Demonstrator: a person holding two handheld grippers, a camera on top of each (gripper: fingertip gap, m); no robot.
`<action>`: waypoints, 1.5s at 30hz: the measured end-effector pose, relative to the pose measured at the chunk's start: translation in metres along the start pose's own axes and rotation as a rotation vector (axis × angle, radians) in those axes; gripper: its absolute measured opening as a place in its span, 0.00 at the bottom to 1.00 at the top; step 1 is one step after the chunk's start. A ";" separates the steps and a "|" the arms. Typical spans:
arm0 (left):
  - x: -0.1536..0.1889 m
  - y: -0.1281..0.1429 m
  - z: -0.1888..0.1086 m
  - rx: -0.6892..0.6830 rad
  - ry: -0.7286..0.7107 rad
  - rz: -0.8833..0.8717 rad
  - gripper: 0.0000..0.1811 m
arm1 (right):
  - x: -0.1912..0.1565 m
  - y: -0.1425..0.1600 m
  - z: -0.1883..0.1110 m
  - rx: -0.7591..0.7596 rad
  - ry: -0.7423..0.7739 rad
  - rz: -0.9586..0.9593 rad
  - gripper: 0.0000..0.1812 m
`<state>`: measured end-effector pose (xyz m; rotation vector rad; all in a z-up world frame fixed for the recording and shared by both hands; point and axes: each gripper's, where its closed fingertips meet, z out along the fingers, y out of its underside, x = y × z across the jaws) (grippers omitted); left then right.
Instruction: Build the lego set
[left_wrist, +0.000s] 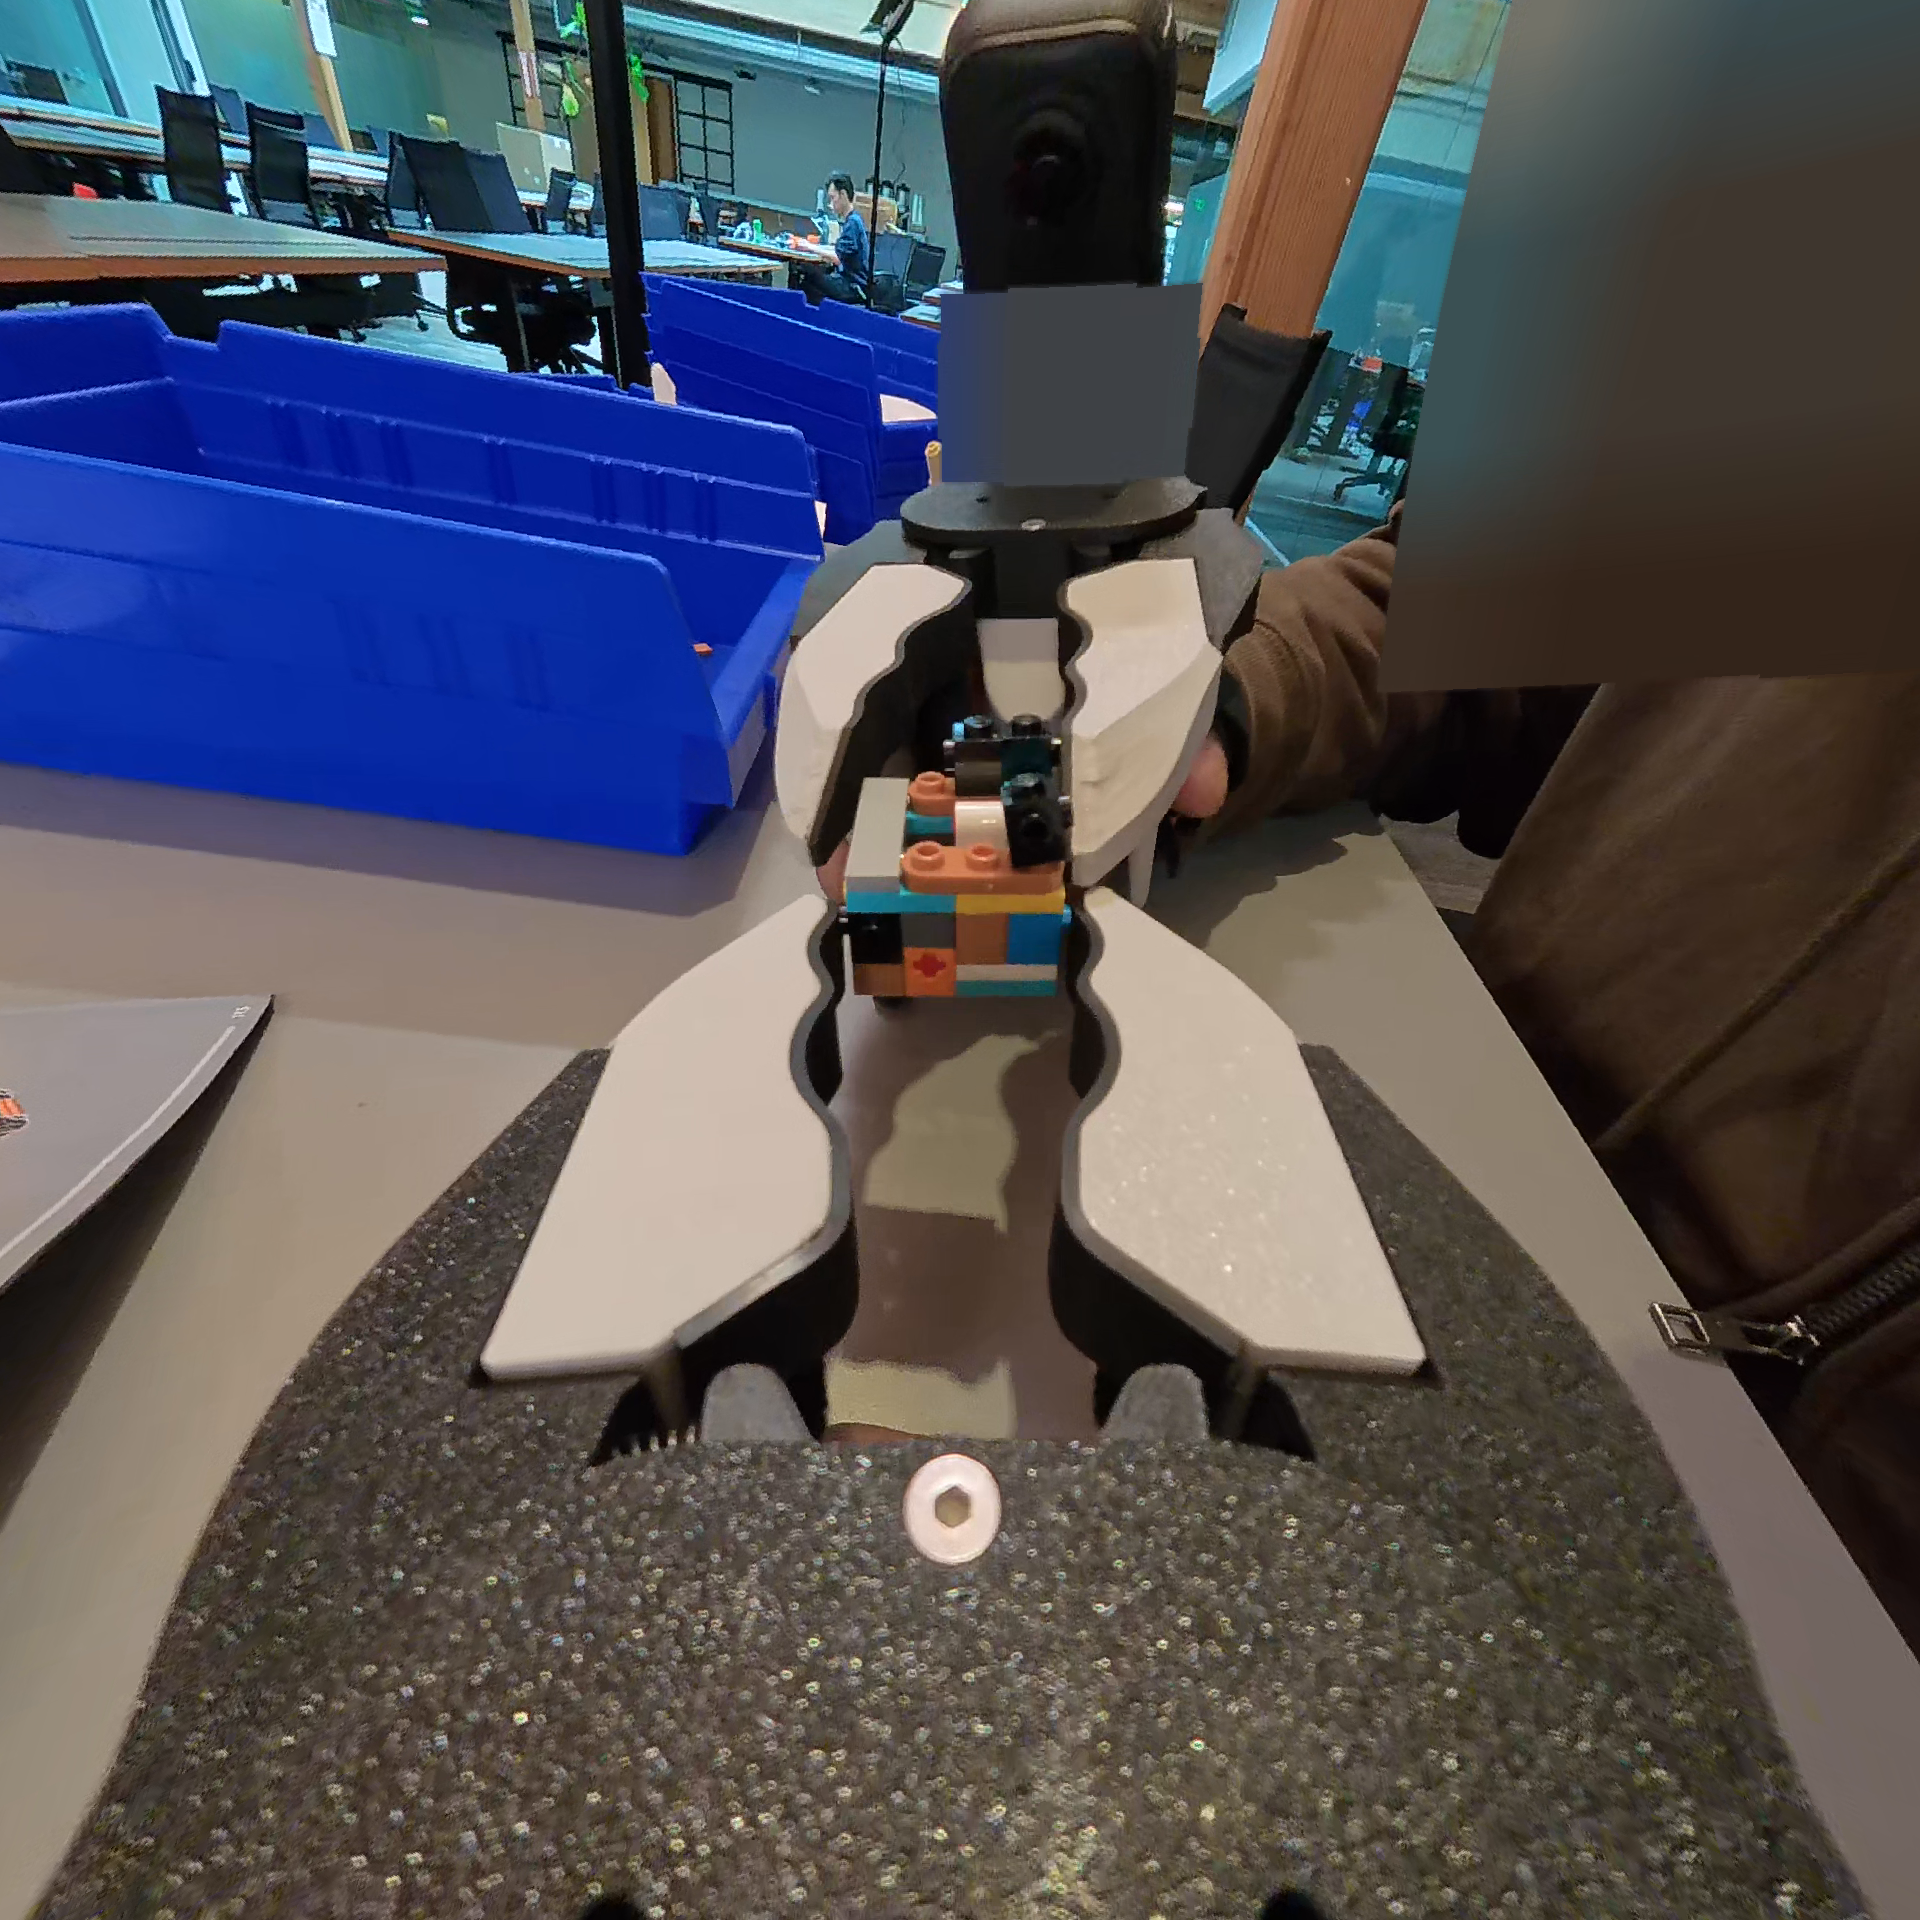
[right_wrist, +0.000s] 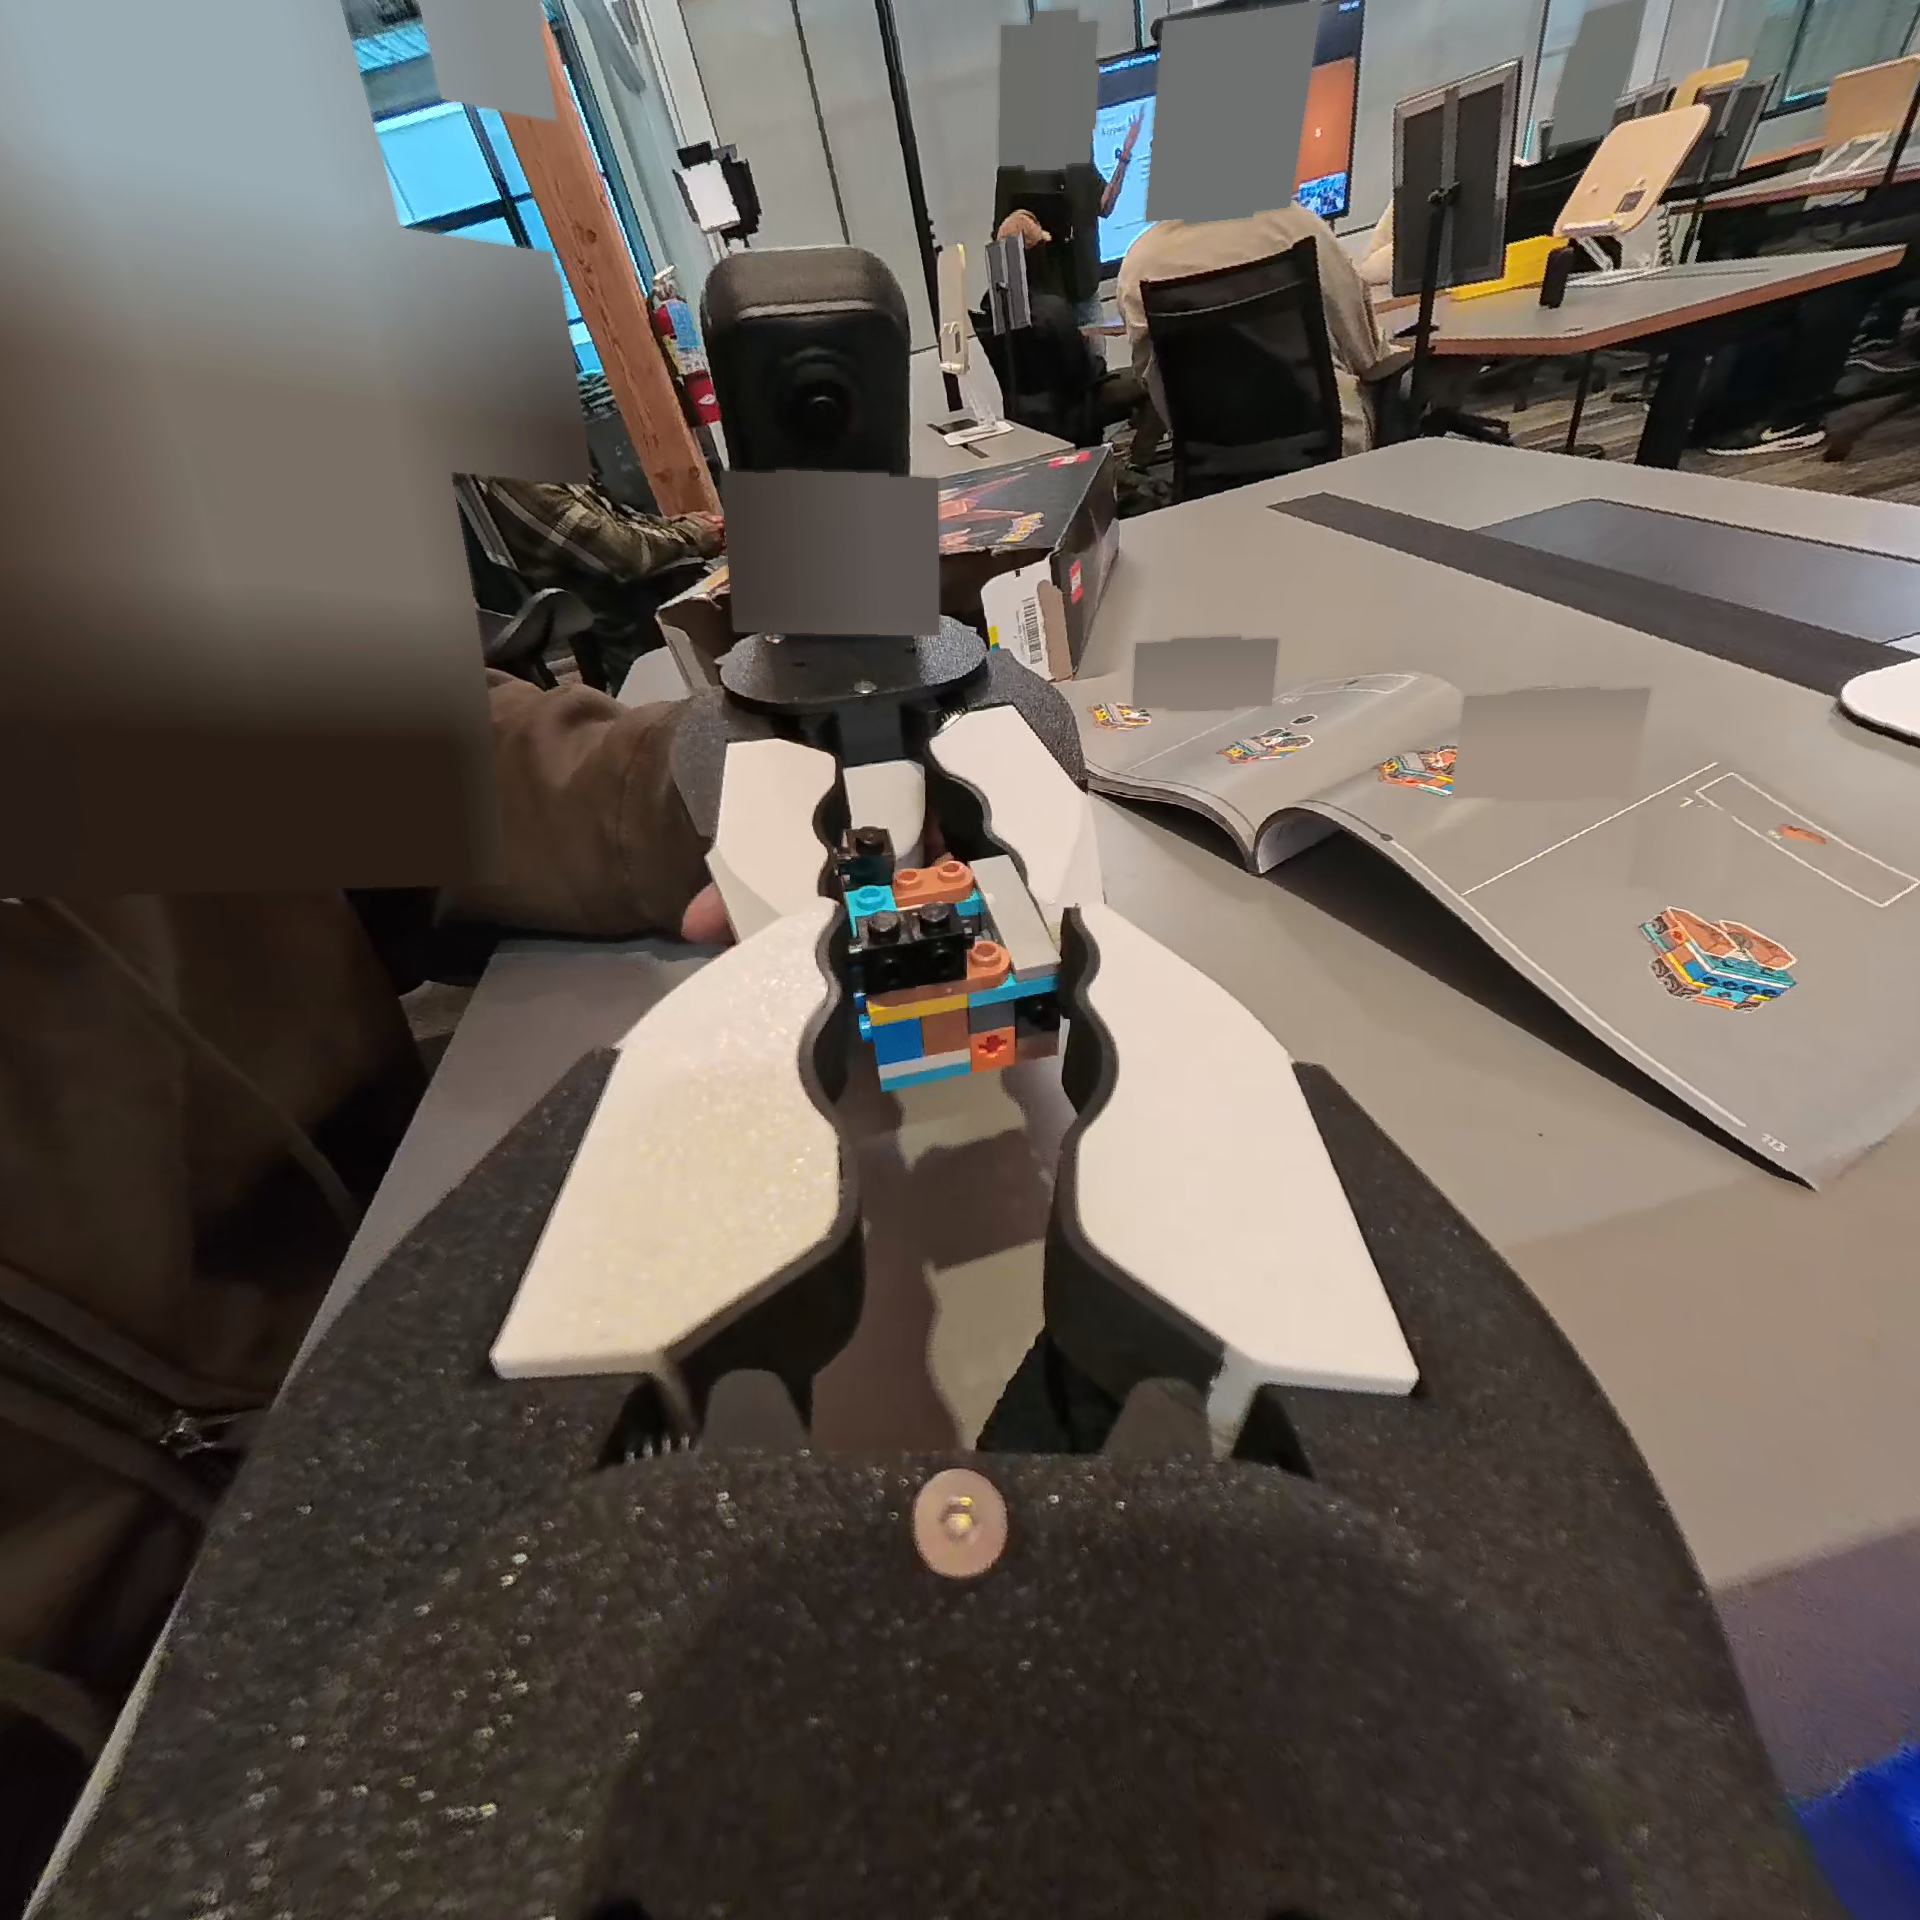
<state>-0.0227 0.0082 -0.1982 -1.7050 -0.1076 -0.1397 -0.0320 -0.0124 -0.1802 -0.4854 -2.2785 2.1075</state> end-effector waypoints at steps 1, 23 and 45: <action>0.000 0.000 0.000 -0.001 -0.001 -0.003 0.22 | 0.000 0.000 0.000 0.000 -0.001 -0.001 0.21; 0.004 -0.003 -0.002 0.026 0.030 0.018 0.22 | -0.009 -0.005 -0.001 -0.007 -0.010 -0.140 0.25; 0.002 -0.016 -0.010 0.053 0.049 -0.090 0.22 | -0.017 -0.012 -0.002 -0.007 0.258 -1.310 0.47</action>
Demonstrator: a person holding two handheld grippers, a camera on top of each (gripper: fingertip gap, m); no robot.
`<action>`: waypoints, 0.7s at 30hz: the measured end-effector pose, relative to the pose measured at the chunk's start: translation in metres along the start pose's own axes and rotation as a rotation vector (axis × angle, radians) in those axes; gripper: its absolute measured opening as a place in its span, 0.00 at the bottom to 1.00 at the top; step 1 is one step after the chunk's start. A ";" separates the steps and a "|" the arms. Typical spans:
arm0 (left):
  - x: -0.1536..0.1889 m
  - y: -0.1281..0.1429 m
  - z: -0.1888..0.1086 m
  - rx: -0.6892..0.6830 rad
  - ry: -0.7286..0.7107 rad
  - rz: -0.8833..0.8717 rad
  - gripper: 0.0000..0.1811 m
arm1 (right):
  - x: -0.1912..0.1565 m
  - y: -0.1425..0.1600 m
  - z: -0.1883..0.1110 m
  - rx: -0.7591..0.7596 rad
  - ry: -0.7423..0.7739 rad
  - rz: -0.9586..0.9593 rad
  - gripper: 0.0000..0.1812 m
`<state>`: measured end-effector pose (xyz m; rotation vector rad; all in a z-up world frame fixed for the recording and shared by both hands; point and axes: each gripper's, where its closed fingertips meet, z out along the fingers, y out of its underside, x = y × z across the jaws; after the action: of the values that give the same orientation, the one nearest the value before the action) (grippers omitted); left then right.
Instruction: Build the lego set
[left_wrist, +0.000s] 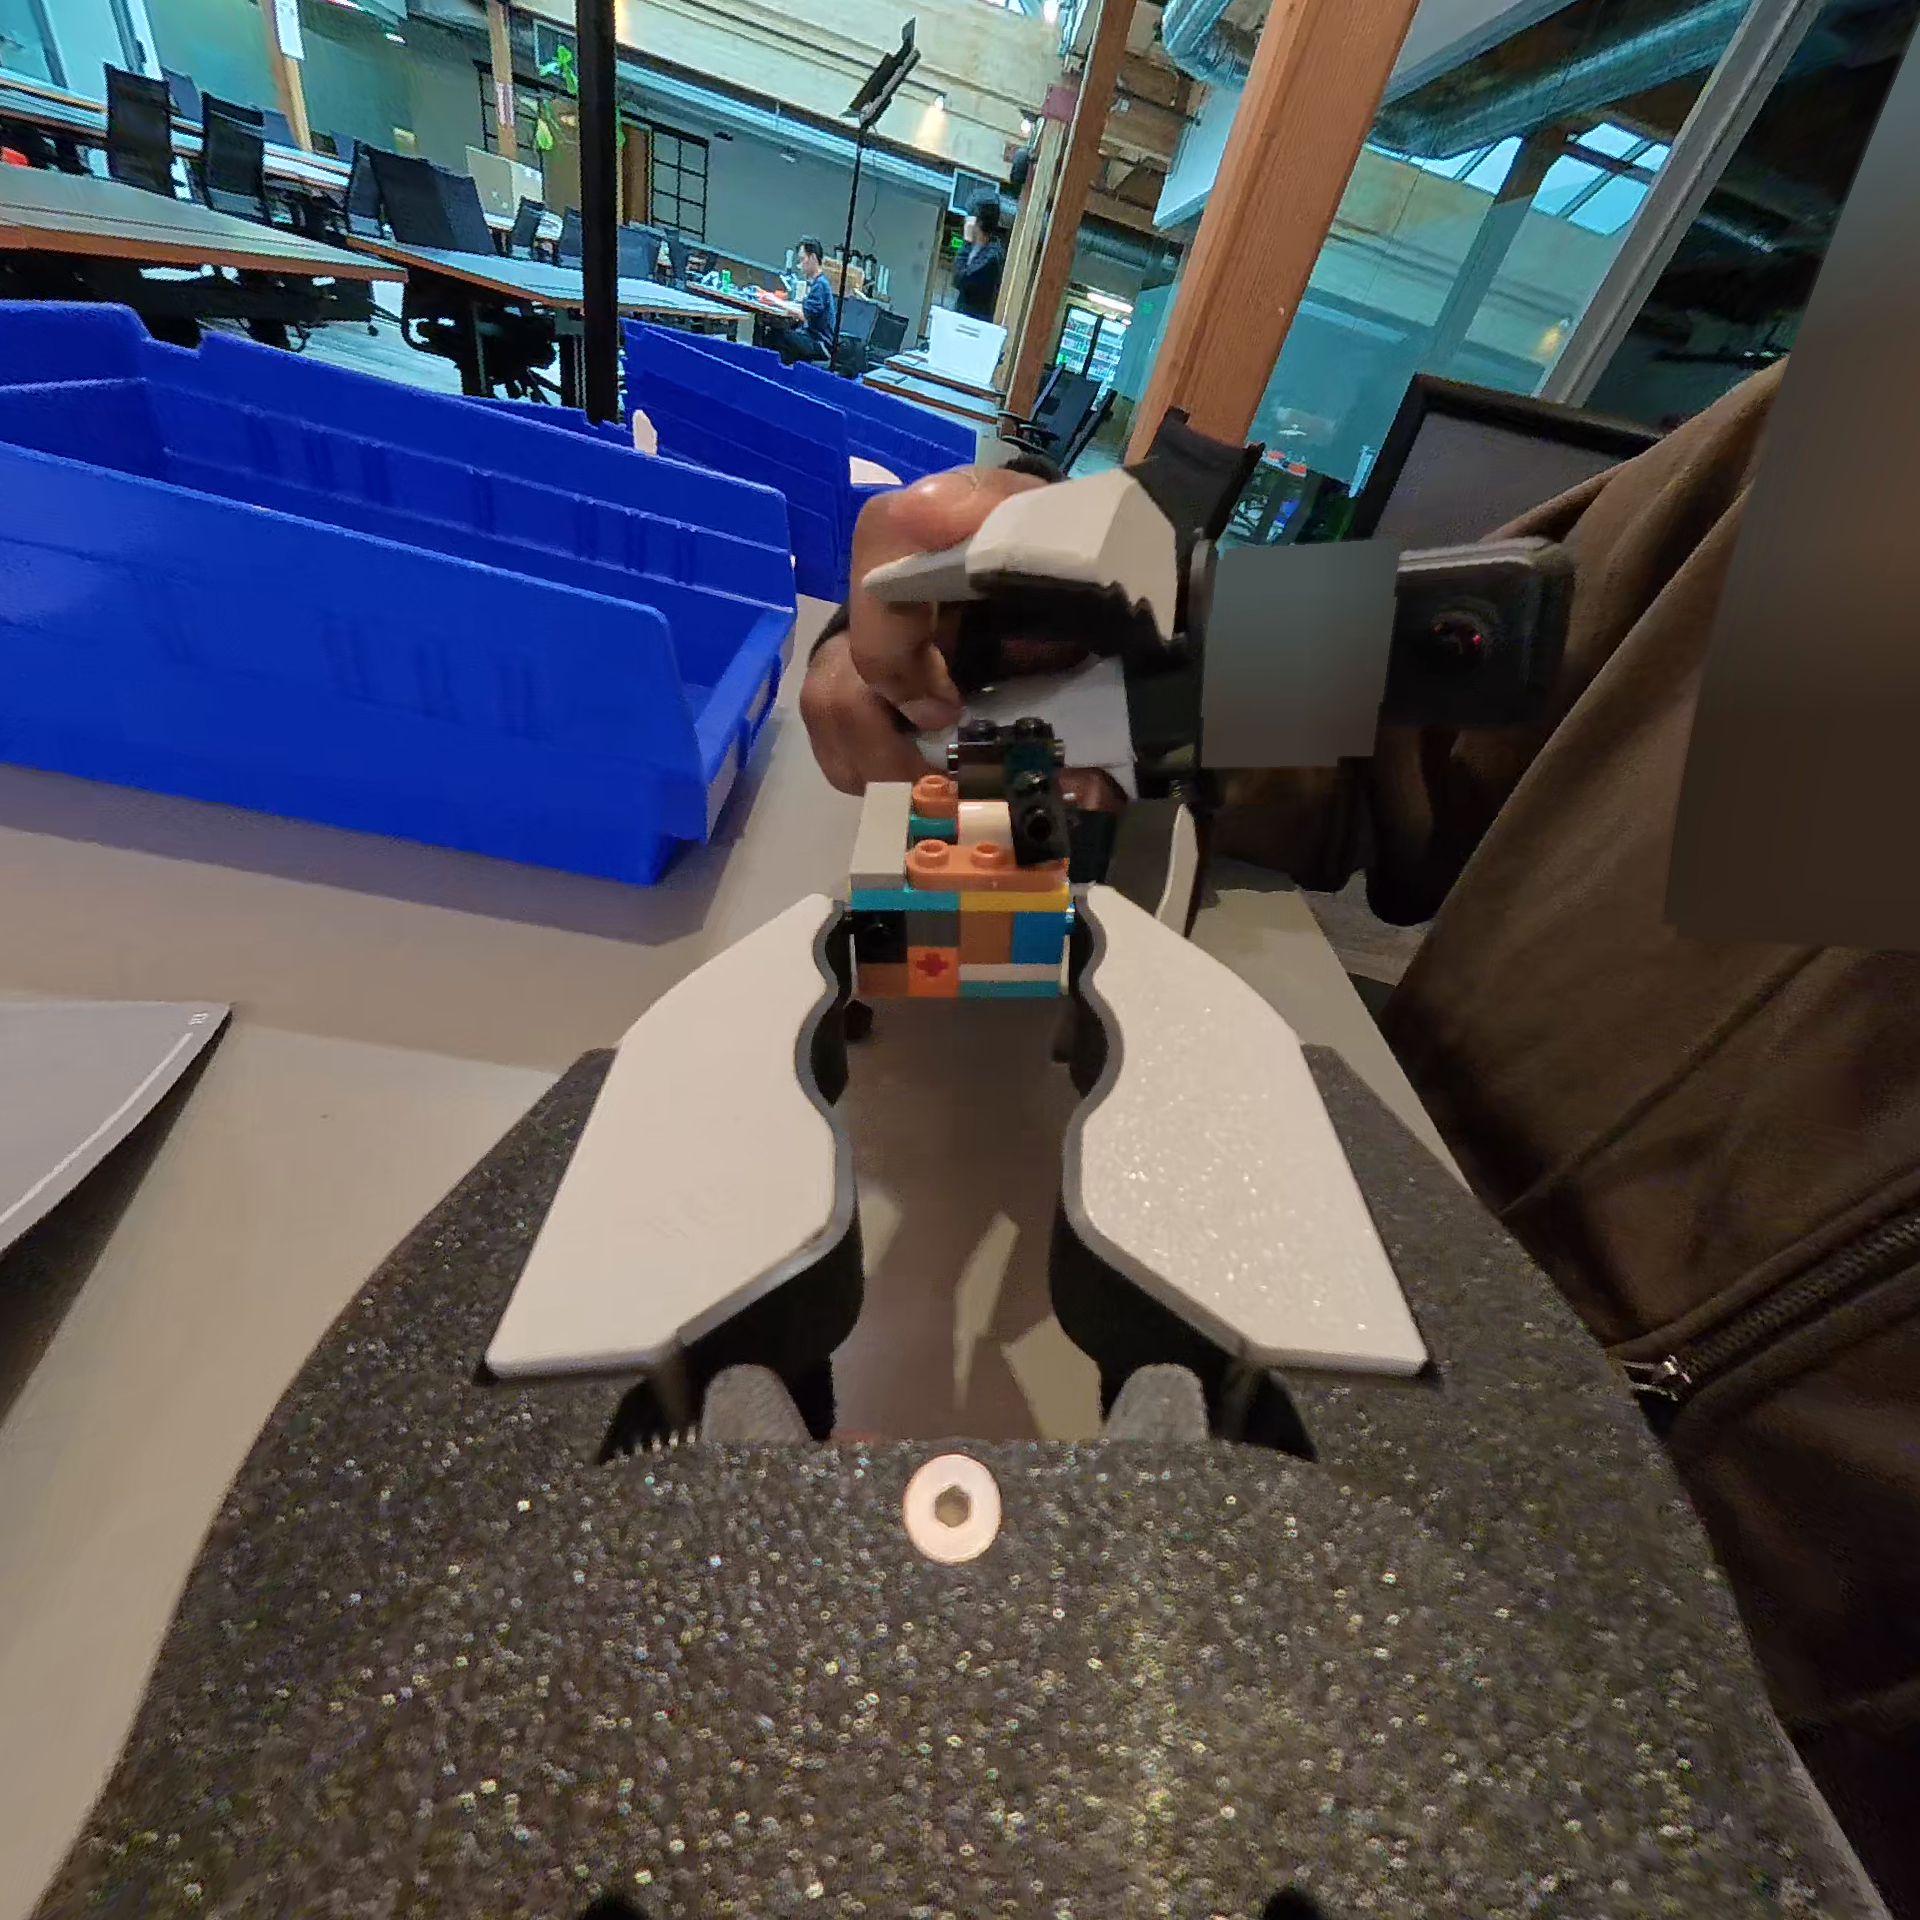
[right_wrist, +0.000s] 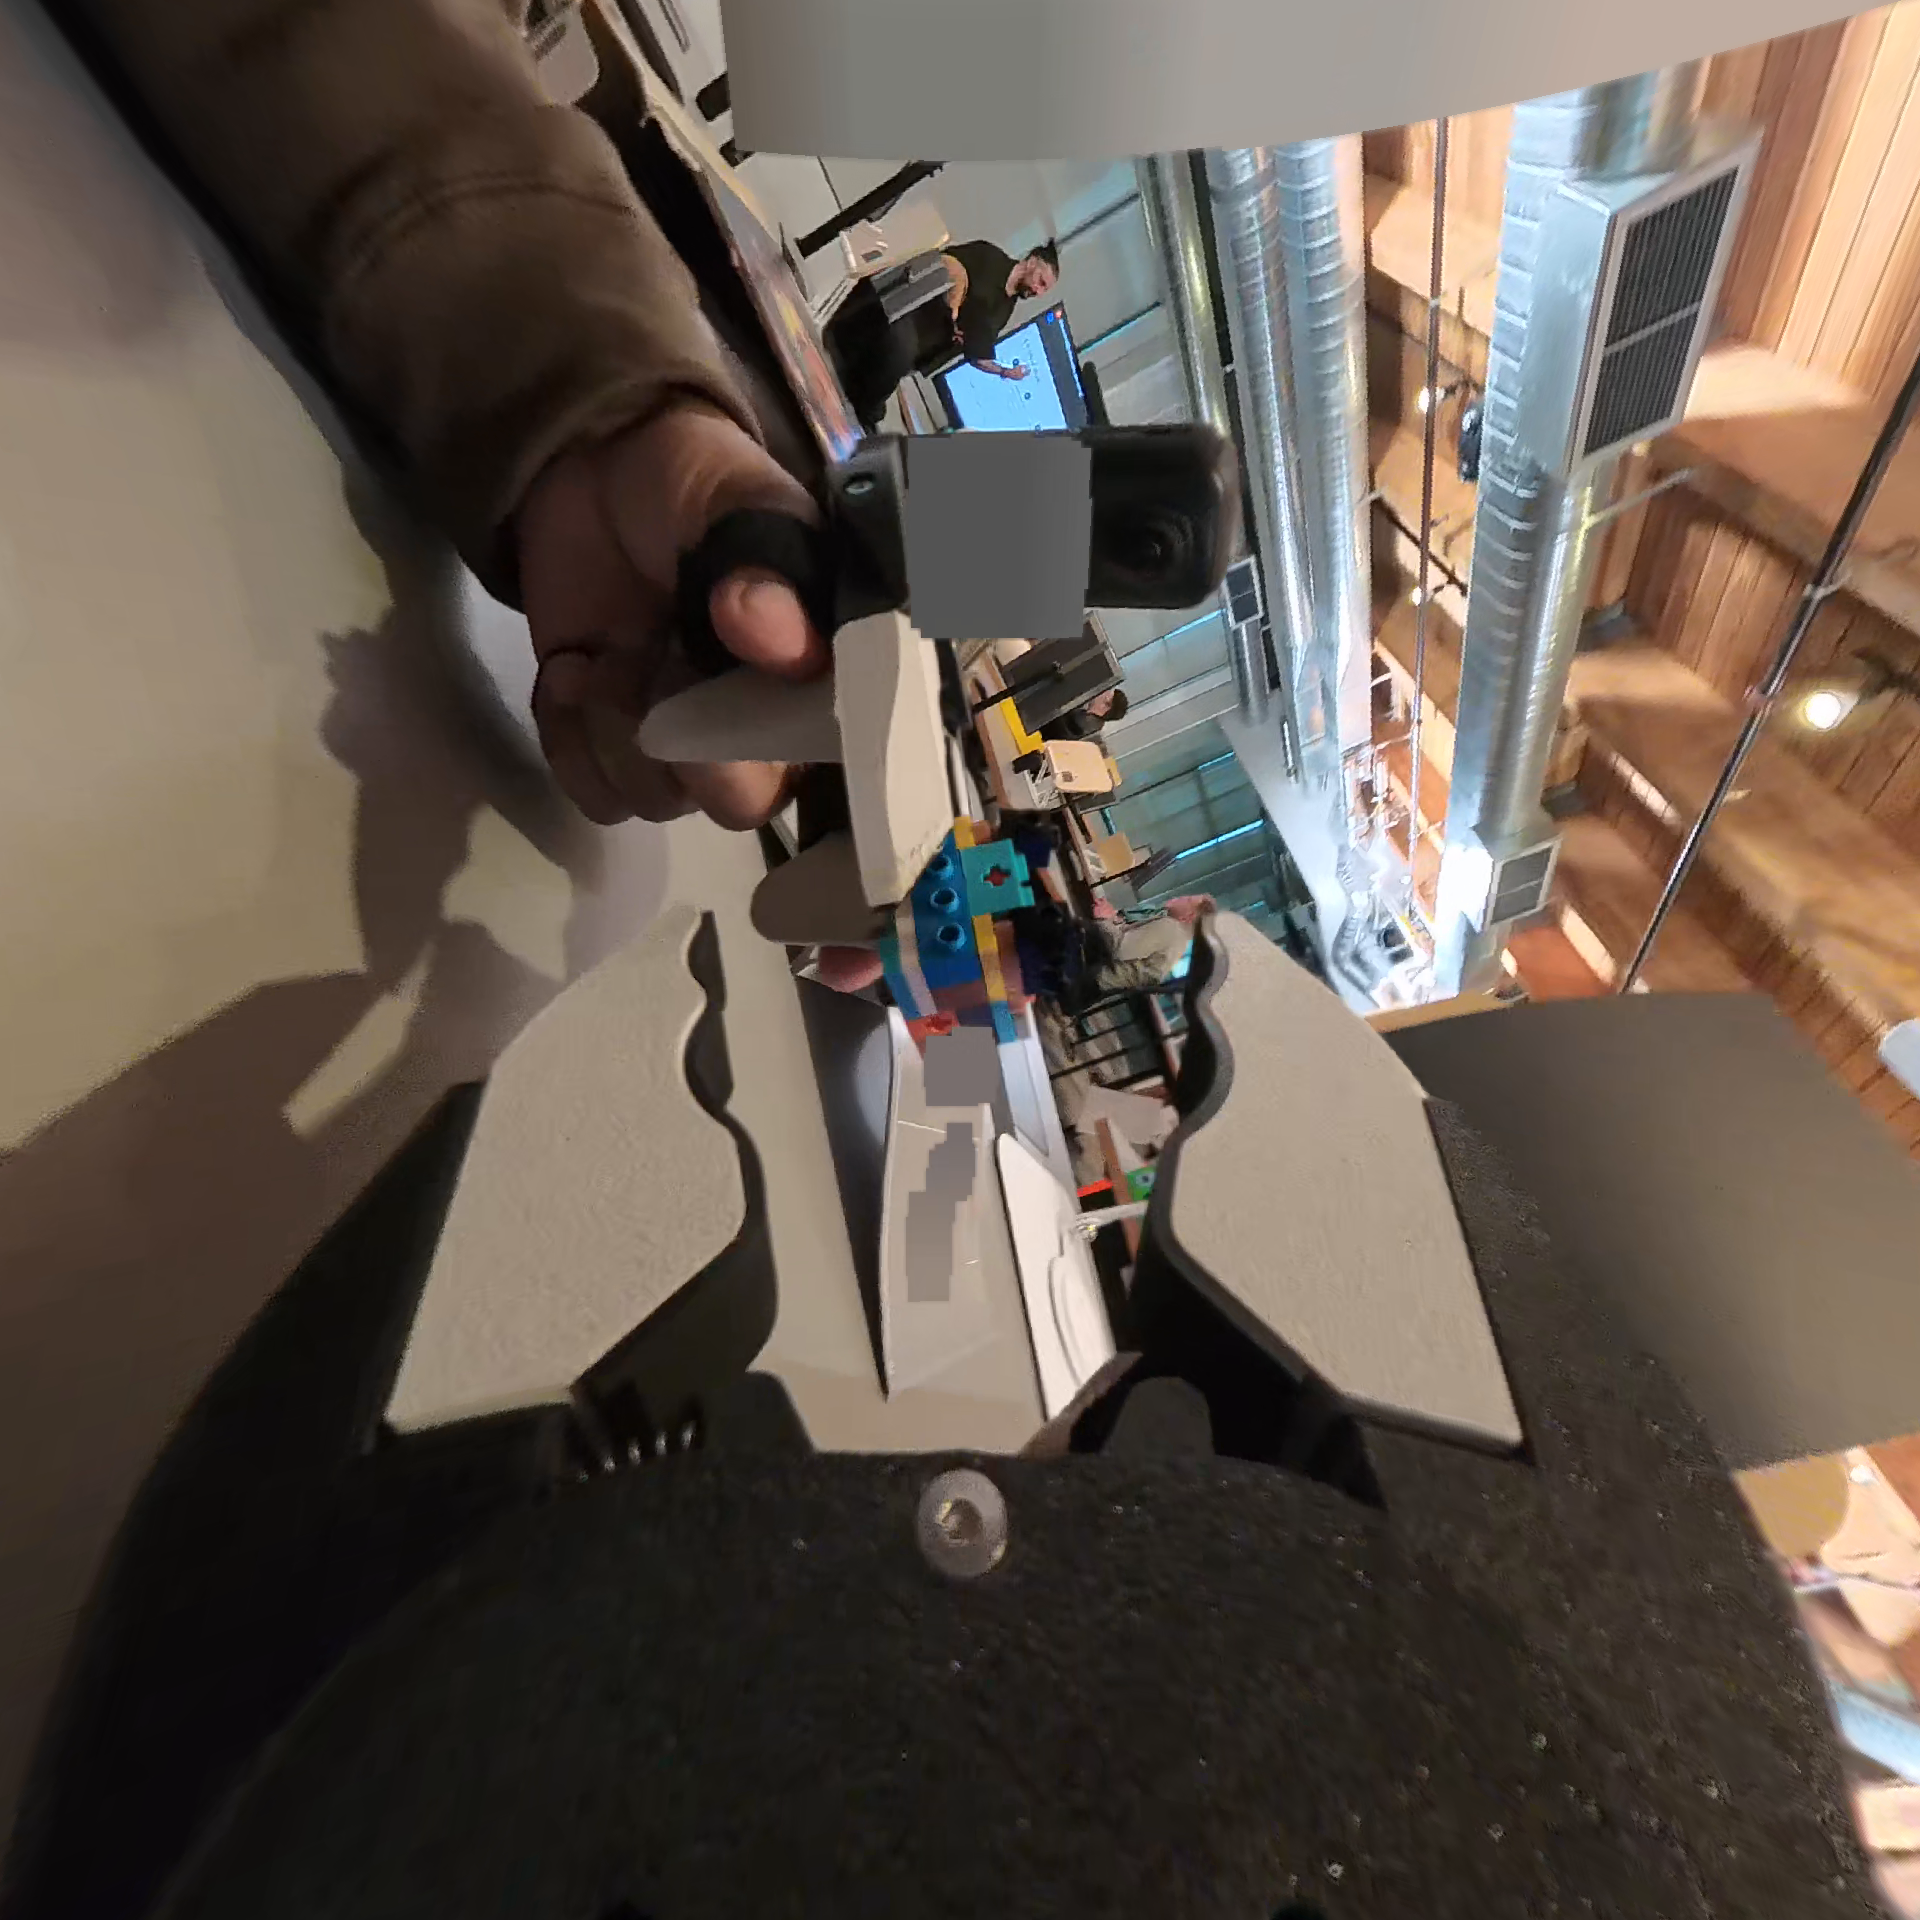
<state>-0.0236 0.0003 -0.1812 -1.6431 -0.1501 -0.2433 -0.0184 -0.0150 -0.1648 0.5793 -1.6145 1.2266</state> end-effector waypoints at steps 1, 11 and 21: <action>0.001 0.000 0.000 -0.002 0.008 -0.001 0.22 | 0.000 -0.001 0.001 0.008 0.001 -0.026 0.48; 0.006 0.002 0.002 -0.023 0.008 0.014 0.22 | 0.006 -0.003 0.009 -0.040 0.002 -0.177 0.42; -0.012 -0.011 -0.002 0.002 -0.211 0.068 0.22 | 0.009 0.006 0.022 -0.204 0.106 -0.288 0.43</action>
<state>-0.0382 0.0002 -0.1730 -1.6666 -0.2536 -0.0175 -0.0361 -0.0315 -0.1590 0.5825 -1.4863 0.8555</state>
